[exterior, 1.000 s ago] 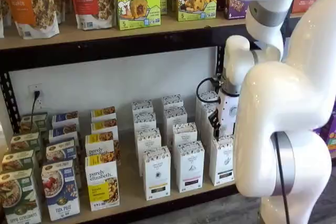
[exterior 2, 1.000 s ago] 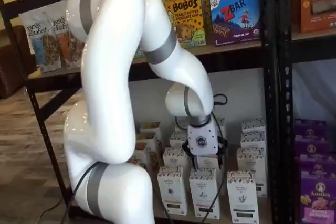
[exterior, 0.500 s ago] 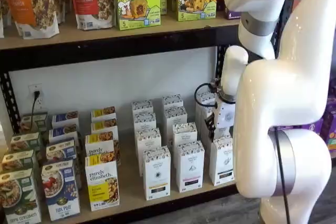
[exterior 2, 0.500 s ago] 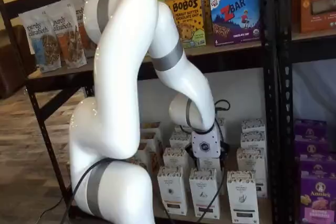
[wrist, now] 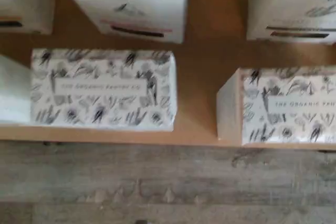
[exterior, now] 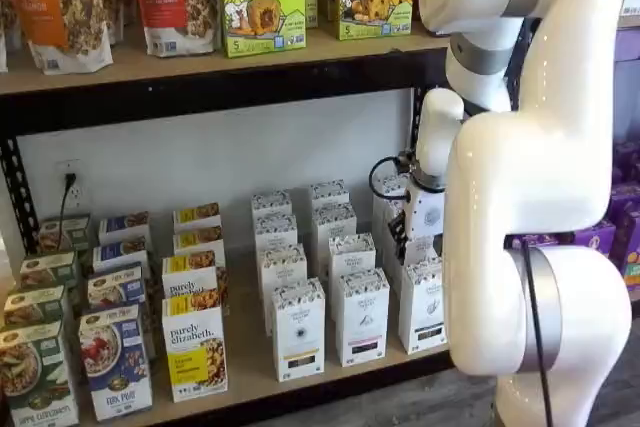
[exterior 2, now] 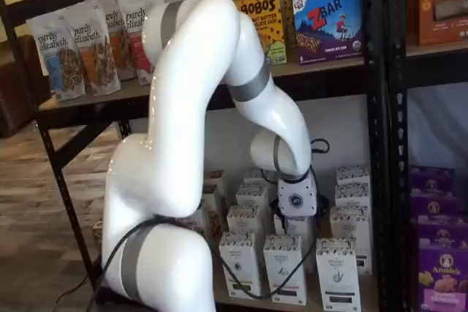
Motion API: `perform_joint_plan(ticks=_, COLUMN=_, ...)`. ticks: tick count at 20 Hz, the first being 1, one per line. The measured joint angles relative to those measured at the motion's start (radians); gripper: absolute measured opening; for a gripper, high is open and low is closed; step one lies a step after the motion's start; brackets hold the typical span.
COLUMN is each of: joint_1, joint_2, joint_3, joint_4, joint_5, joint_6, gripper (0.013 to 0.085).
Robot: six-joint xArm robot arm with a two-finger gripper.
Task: Pick up the white box with a green strip in the middle, on the bottom shelf, the sixth box from the left
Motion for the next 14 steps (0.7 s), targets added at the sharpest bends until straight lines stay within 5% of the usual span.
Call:
perform_joint_plan(ticks=10, joint_1=-0.044, joint_2=0.213, joint_3=-0.259, joint_4=0.029, joint_5=0.048, joint_6=-0.07, gripper=0.085)
perform_joint_plan(ticks=14, joint_1=-0.057, joint_2=0.285, joint_3=-0.356, joint_4=0.007, joint_5=0.091, joint_6=-0.061, gripper=0.085)
